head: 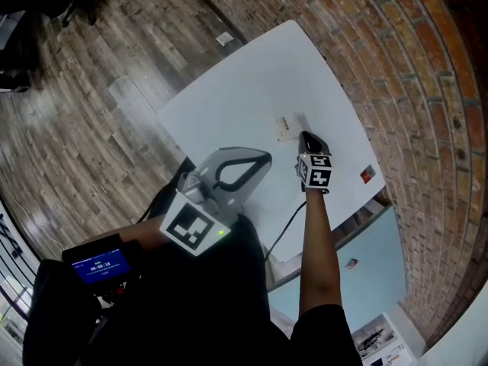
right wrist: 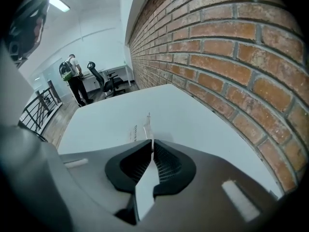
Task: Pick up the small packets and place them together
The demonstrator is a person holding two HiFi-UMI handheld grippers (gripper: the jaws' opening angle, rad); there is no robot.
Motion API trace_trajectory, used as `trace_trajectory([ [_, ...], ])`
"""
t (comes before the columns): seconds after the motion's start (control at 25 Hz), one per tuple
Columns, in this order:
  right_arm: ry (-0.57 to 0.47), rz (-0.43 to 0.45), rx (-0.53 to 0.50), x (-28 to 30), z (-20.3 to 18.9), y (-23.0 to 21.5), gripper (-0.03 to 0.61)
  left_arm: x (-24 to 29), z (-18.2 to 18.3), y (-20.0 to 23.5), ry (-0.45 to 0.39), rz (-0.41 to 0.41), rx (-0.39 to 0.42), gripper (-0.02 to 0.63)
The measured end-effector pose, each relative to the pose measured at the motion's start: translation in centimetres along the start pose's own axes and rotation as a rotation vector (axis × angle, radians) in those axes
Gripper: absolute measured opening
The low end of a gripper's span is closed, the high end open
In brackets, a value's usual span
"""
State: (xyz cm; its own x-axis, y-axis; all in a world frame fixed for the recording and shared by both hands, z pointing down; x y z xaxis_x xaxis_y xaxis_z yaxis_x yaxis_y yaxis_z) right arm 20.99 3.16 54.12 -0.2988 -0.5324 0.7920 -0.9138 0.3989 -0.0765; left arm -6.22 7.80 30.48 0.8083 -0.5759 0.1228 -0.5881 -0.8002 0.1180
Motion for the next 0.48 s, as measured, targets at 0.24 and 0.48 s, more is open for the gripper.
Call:
trace_trajectory([
  [0.24, 0.006, -0.033, -0.009, 0.1, 0.0, 0.0, 0.101, -0.2, -0.1, 0.8, 0.001, 0.017, -0.004, 0.000],
  [0.48, -0.044, -0.044, 0.020, -1.6, 0.3, 0.0, 0.104, 0.1, -0.3, 1.7, -0.003, 0.039, 0.003, 0.000],
])
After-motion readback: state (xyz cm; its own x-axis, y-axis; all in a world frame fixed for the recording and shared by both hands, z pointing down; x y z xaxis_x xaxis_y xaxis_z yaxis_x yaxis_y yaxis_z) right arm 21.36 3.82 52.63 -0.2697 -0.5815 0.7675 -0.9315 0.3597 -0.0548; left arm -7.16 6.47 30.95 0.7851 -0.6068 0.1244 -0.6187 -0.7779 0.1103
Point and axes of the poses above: the fingertips, and each gripper's own axes: x forward along the fingers, y to its left, z out of its top, the point moved 10 cm from there along -x, backward along the fingers, and after that the axes turned 2 degrees about z, right-handed, at the moved point
